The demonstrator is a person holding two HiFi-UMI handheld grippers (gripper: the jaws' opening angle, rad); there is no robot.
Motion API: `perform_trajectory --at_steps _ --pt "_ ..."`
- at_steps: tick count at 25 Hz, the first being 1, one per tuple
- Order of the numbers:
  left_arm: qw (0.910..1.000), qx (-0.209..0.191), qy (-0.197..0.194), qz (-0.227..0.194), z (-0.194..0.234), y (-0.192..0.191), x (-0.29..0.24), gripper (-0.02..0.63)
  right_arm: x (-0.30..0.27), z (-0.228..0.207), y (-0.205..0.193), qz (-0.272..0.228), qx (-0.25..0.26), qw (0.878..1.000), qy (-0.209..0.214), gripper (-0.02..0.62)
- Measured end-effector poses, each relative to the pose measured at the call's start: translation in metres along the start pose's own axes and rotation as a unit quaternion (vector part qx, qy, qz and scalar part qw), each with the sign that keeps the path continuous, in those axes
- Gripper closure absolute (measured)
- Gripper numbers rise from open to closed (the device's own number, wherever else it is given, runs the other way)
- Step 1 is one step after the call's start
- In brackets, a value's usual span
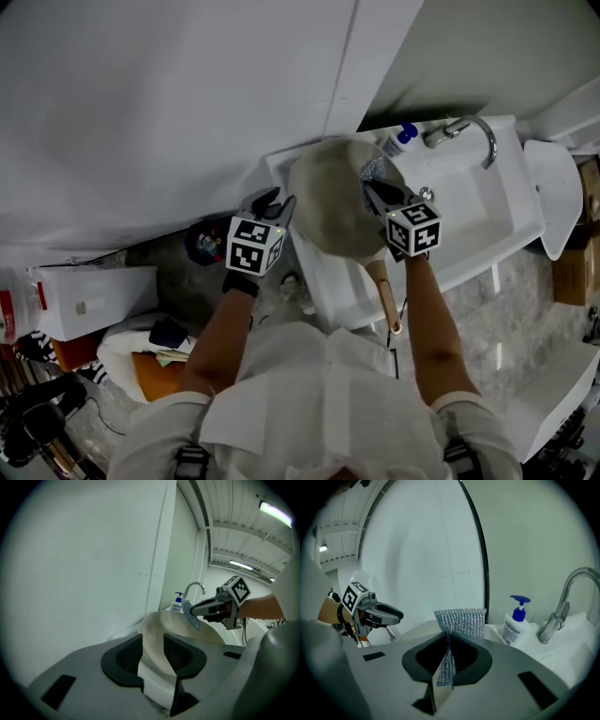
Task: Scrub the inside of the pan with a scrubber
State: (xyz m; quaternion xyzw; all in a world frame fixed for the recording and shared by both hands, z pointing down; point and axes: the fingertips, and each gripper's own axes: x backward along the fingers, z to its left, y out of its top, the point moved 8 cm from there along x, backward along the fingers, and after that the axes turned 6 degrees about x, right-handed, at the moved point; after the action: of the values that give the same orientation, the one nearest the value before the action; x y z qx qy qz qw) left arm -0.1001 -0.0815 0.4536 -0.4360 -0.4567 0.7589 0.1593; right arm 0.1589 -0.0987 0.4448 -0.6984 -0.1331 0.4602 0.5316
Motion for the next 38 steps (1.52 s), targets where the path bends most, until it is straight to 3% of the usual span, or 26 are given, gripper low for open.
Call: perform_trajectory --at_steps 7,15,21,25,29,31,38 --pt "0.9976 0.031 0.029 0.055 0.003 -0.021 -0.033 0.42 -0.073 -0.016 -0.02 0.042 0.018 0.998 0.031 0.566" --pt "0.9941 0.043 0.03 0.095 0.007 -0.034 -0.053 0.422 -0.133 -0.012 -0.026 0.048 0.027 0.998 0.021 0.566" --pt "0.9939 0.038 0.029 0.099 0.008 -0.038 -0.059 0.491 -0.158 0.003 -0.019 0.039 0.016 0.999 0.027 0.566" --pt "0.9938 0.054 0.025 0.094 0.011 -0.038 -0.059 0.499 -0.161 0.029 -0.02 0.041 0.033 0.993 0.102 0.566" --pt "0.9936 0.054 0.026 0.096 0.011 -0.038 -0.059 0.502 -0.158 0.058 -0.023 0.064 0.055 0.976 0.199 0.566" --pt "0.9935 0.058 0.025 0.095 0.012 -0.037 -0.059 0.503 -0.157 0.061 -0.023 0.069 0.06 0.971 0.219 0.566" --pt "0.9922 0.059 0.03 0.105 0.011 -0.037 -0.059 0.511 -0.164 0.022 -0.018 0.043 0.061 0.993 0.091 0.566"
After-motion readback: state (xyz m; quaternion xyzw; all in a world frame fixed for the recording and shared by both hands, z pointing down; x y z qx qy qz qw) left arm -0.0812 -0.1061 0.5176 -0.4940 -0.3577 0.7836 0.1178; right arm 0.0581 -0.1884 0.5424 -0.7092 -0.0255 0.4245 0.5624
